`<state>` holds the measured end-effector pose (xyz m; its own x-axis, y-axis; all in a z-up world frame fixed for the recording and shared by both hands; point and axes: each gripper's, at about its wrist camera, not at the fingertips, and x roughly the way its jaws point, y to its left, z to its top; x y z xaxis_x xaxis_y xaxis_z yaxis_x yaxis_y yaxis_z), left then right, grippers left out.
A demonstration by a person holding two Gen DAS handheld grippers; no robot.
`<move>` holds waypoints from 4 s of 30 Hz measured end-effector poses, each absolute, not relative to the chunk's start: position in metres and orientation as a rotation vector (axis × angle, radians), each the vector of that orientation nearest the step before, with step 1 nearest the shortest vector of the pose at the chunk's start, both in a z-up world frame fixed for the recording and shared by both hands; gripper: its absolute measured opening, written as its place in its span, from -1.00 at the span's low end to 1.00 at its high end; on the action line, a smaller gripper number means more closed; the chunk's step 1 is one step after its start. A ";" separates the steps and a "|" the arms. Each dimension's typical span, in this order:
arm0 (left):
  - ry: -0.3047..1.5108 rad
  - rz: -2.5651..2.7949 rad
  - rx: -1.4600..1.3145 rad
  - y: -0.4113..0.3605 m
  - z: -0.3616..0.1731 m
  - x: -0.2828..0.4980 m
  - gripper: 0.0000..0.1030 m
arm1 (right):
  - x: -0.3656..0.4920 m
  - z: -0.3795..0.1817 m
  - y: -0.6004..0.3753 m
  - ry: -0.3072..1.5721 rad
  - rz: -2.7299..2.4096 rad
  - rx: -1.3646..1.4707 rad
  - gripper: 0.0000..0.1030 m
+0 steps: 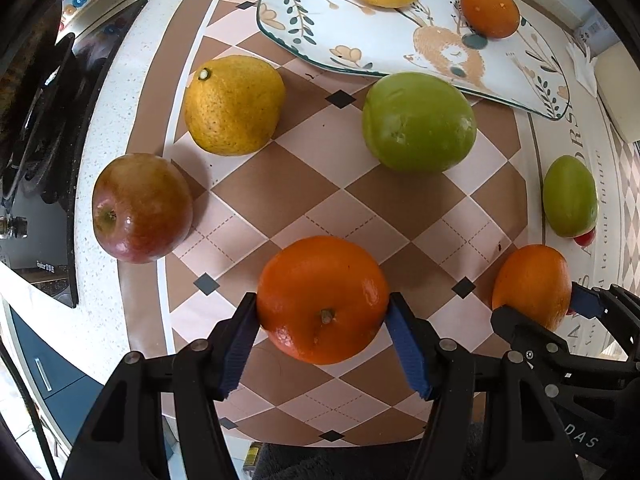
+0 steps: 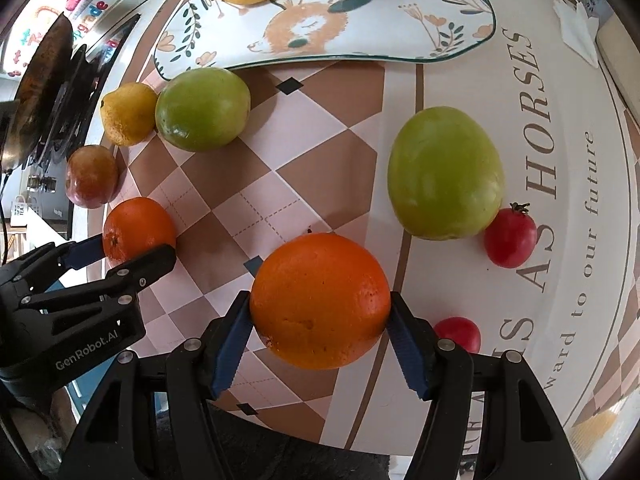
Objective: Organize fruits
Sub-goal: 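Lower both oranges onto the white plate and open both grippers, then lift both grippers away from the plate over the remaining fruits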
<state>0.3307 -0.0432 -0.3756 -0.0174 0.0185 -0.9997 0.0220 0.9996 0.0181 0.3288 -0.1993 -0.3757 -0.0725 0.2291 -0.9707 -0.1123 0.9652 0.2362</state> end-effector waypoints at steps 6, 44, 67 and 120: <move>1.544 -0.033 -0.025 -0.042 -0.343 0.336 0.18 | 0.328 -0.358 -0.194 1.581 0.299 0.145 0.31; 1.702 -0.003 -0.212 -0.011 -0.370 0.521 0.20 | 0.497 -0.380 -0.130 1.548 0.402 0.247 0.50; 1.376 0.099 0.015 -0.012 -0.265 0.431 0.58 | 0.422 -0.280 -0.204 1.394 0.117 0.094 0.81; 1.086 -0.006 0.001 -0.016 -0.129 0.323 0.60 | 0.312 -0.125 -0.215 1.137 0.120 0.200 0.81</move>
